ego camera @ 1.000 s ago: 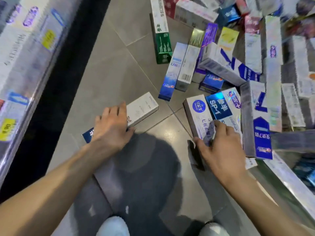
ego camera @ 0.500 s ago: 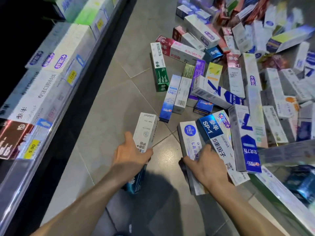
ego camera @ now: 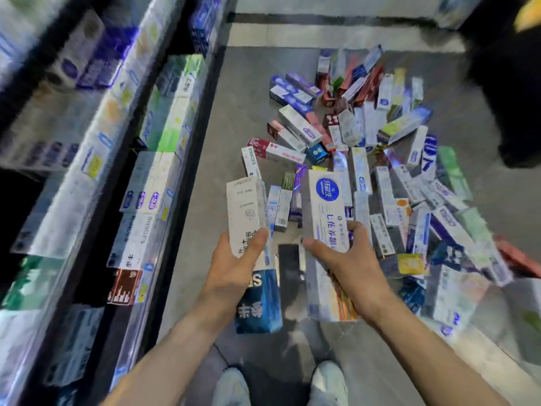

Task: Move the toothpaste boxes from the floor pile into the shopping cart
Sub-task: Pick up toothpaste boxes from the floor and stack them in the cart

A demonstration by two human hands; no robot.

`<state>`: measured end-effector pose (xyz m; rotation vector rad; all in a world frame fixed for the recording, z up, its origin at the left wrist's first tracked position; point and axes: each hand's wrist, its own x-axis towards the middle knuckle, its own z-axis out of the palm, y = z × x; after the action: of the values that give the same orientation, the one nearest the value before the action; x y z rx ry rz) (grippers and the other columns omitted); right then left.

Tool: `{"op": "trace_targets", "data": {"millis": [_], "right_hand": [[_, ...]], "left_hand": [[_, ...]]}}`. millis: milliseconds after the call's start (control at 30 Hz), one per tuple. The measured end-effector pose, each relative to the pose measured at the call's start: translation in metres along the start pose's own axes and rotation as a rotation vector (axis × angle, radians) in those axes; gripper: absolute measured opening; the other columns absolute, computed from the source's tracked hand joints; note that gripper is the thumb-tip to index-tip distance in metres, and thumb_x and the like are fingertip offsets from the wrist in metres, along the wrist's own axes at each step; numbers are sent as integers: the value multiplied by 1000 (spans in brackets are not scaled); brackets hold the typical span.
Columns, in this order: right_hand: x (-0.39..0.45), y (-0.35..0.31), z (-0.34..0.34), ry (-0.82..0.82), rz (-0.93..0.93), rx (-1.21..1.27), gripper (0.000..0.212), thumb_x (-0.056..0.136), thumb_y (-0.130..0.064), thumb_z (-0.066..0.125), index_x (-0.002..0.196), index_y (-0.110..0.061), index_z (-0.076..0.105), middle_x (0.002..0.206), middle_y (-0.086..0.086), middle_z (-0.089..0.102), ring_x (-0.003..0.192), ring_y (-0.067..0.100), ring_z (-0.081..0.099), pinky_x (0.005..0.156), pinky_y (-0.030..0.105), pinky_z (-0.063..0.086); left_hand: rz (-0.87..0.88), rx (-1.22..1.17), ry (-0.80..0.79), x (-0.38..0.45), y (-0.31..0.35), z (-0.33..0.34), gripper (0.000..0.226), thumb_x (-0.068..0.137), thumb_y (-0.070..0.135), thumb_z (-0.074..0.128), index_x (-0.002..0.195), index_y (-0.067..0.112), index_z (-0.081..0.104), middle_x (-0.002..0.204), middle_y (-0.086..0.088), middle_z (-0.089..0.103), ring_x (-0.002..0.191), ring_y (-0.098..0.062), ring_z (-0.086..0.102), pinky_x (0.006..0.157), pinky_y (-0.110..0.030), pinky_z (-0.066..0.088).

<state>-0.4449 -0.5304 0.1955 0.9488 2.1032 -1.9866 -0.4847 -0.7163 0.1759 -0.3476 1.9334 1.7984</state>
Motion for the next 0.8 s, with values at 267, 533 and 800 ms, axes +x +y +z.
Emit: {"op": "trace_targets", "data": {"millis": [267,533,800], "right_hand": [[-165,-261,-77,-127,-74,124,44,82,-15,79,121,-22,58,103,-13,76,92,5,73,69,14,55],[-297,-433,-134,-81,-211,143,46,83,-16,79,124,-20,58,105,-12,76,91,7,73,66,18,57],[-390,-470,-155,74,-251,271,63,69,-30,87,123,-22,56,112,0,74,100,24,73,89,51,57]], "left_hand": [[23,-132,-124,-171,279,27,64,77,49,81,128,20,56,116,-5,74,107,-27,71,99,-53,51],[134,-144,-234,-311,455,55,47,90,35,72,132,23,53,119,-4,73,106,-27,71,97,-54,53],[253,-119,-324,-387,509,62,50,79,33,77,123,20,56,106,-3,76,95,-26,75,89,-51,57]]}}
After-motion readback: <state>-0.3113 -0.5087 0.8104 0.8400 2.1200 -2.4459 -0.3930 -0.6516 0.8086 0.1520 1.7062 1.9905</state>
